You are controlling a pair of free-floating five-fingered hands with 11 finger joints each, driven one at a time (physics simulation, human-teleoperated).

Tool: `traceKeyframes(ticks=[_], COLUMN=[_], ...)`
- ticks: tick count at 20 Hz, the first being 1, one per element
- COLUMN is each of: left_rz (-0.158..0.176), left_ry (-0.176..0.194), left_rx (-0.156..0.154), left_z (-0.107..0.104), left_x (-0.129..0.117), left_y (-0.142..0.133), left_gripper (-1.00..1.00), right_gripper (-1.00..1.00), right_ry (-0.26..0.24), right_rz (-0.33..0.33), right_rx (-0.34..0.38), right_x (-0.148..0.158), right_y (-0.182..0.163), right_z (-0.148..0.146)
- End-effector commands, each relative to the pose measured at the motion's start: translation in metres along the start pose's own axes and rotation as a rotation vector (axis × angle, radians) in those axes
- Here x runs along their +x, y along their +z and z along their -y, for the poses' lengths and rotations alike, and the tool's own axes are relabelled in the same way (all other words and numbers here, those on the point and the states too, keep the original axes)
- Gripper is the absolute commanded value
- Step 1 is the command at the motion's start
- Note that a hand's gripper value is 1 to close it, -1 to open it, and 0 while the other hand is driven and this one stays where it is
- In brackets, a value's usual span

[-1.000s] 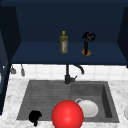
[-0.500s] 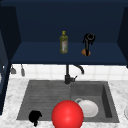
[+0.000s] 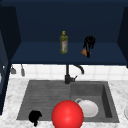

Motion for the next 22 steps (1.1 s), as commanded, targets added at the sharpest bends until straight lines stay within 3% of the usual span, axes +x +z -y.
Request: traceKeyframes(ticks=[1,11,18,22], left_rz=[0.000,0.000,0.000,0.000], left_ry=[0.000,0.000,0.000,0.000], left_rx=[0.000,0.000,0.000,0.000], left_z=[0.000,0.000,0.000,0.000], left_x=[0.000,0.000,0.000,0.000], left_y=[0.000,0.000,0.000,0.000], left_gripper=[0.00,0.00,0.00,0.00], right_gripper=[-1.00,-1.00,-1.00,-1.00], right_ry=[0.034,0.007,-0.037,-0.020], right_rz=[-0.034,-0.018,0.037,0.021], right_rx=[0.025,0.015,0.019,0.020], right_x=[0.010,0.007,-0.015,-0.012], right_y=[-0.017,-0.041,-0.027,-0.039], right_z=[-0.005,-0.004,0.013,0.018])
